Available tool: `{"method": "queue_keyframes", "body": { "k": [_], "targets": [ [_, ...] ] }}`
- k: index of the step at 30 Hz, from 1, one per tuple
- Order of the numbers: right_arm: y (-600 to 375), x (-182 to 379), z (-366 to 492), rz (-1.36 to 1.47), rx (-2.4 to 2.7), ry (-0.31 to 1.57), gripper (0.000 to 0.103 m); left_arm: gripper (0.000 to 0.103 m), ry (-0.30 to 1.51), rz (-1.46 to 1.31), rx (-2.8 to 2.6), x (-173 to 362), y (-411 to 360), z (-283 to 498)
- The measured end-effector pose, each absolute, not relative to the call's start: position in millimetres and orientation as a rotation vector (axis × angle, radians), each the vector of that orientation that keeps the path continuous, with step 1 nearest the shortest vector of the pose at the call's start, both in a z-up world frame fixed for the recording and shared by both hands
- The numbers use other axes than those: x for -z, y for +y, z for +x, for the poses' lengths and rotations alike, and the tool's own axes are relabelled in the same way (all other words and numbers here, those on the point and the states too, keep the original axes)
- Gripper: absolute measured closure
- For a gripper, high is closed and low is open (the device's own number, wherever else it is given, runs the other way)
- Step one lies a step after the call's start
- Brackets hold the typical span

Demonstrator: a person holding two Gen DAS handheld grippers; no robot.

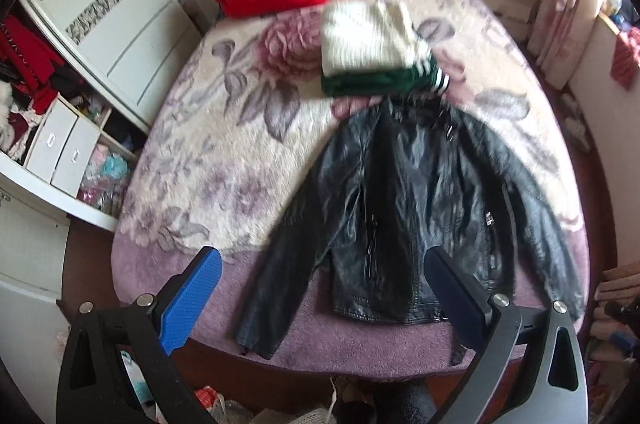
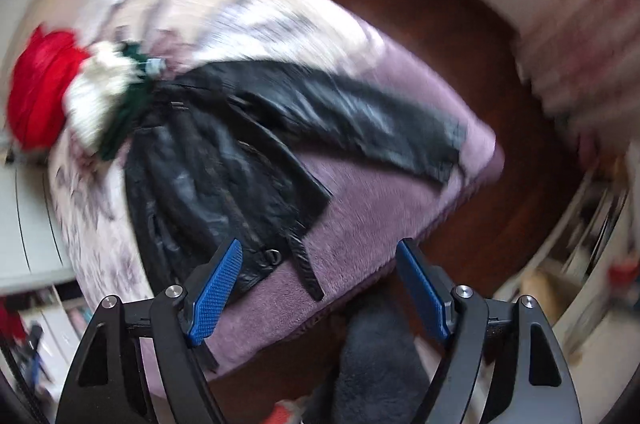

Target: Fold large clothes

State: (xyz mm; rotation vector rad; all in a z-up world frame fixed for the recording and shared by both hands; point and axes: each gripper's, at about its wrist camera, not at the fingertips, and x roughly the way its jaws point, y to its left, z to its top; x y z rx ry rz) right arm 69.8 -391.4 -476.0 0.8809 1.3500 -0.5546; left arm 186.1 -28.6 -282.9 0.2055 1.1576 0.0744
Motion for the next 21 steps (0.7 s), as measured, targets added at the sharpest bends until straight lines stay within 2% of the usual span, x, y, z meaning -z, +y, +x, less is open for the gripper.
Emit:
{"method": "queue_keyframes", "body": {
  "k": [5,9,12,13,14,21],
  "targets": [
    [-455,664,43,1.301,0.629,1.32,0.022,0.0,1.292,0.241,-0.111,386,-40,216],
    [-469,763,23,1.538,0.707,1.174,0.022,0.0,1.372,0.307,-0.142,448,-44,230],
    [-472,794,14,1.645,0.773,0.967,0.023,0.0,1.398,0.327,-0.147,480,-49,244],
    [-474,796,13,1.647,0.804,0.912,0.036,0.0,1.401,0.337,-0.144,490,-51,249],
    [-475,797,12,1.646,0.849,0.833,0.043,0.0,1.399,0.348,-0.141,501,-56,254],
    [-469,833,32,1.671,0.881,0.672,0.04,0.0,1.406,0.355,-0.124,555,-70,282]
  ]
}}
